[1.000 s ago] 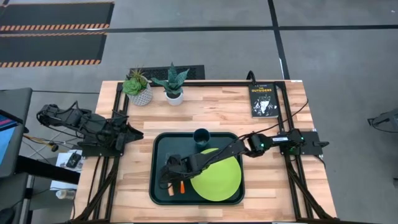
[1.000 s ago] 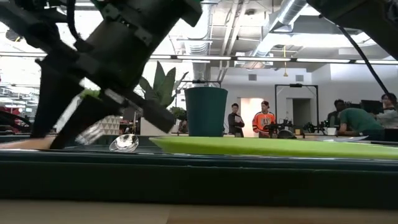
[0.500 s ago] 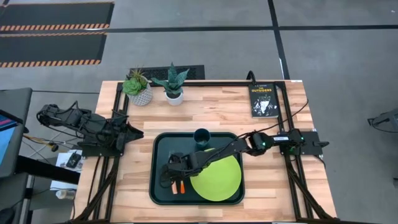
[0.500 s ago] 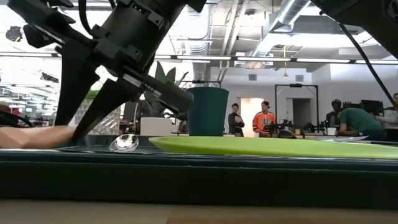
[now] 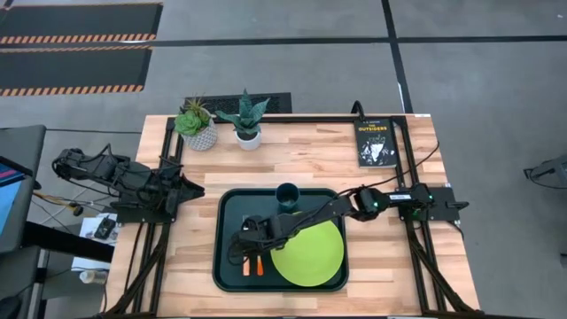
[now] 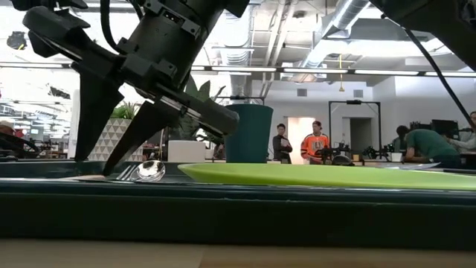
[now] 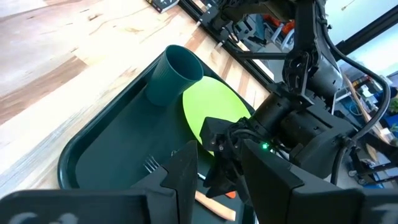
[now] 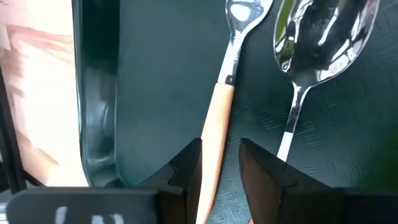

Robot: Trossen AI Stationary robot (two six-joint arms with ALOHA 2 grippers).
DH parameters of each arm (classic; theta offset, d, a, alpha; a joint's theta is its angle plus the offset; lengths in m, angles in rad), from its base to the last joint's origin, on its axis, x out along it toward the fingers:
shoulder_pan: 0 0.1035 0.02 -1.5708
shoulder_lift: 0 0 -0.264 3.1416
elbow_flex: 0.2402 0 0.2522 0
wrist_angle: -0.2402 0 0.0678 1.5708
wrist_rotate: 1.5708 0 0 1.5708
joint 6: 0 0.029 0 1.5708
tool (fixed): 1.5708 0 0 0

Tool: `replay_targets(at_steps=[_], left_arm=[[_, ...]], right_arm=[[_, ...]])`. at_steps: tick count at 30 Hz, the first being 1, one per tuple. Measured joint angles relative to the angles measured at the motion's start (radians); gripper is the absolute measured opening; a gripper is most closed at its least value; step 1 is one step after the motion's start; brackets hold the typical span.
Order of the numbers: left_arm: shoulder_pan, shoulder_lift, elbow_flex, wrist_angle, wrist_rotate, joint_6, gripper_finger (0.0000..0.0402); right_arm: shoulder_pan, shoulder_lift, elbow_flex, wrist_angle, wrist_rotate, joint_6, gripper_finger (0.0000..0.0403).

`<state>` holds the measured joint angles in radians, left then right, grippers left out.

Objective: Pick and place plate/cup/fork/spoon on tray
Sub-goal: Return to Home Position

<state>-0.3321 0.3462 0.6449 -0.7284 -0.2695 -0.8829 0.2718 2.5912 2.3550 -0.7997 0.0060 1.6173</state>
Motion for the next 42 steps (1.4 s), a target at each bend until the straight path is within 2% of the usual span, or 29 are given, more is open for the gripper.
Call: replay_targets(at_steps=[4,9,16,21,26,28,31,33,36,38,42], left_arm=[[0.000,0.000,0.000,0.000,0.000,0.000,0.0112],[0.000,0.000,0.000,0.000,0.000,0.000,0.0112],[0.000,0.000,0.000,0.010,-0.004,-0.007,0.0112],[0.000,0.000,0.000,0.083,-0.008,-0.027,0.0112],[0.000,0.000,0.000,0.167,-0.008,-0.041,0.0112],[0.000,0.000,0.000,0.174,-0.008,-0.043,0.0112],[0.000,0.000,0.000,0.186,-0.024,-0.072,0.0112],[0.000,0.000,-0.001,0.258,-0.007,0.022,0.0112],[0.000,0.000,-0.002,0.465,0.142,0.270,0.0112],[0.000,-0.001,0.000,0.552,0.199,0.376,0.0112],[0.009,-0.029,0.000,0.539,0.131,0.445,0.0112]], right_arm=[[0.000,-0.025,-0.002,-0.008,-0.008,-0.015,0.0127],[0.003,-0.145,-0.001,-0.050,-0.005,-0.087,0.0125],[0.018,-0.323,-0.005,-0.159,0.077,-0.233,0.0121],[0.006,-0.469,-0.003,-0.135,0.160,-0.445,0.0121],[0.008,-0.600,-0.003,-0.149,0.154,-0.777,0.0122],[0.010,-0.641,-0.003,-0.158,0.155,-0.827,0.0123],[0.013,-0.681,-0.004,-0.111,0.178,-1.056,0.0123],[-0.010,-0.712,-0.005,-0.078,0.169,-1.162,0.0123],[-0.069,-0.778,-0.005,-0.144,0.145,-1.256,0.0123],[-0.122,-0.822,-0.004,-0.200,0.142,-1.298,0.0123],[-0.242,-0.911,-0.004,-0.271,0.057,-1.374,0.0123]])
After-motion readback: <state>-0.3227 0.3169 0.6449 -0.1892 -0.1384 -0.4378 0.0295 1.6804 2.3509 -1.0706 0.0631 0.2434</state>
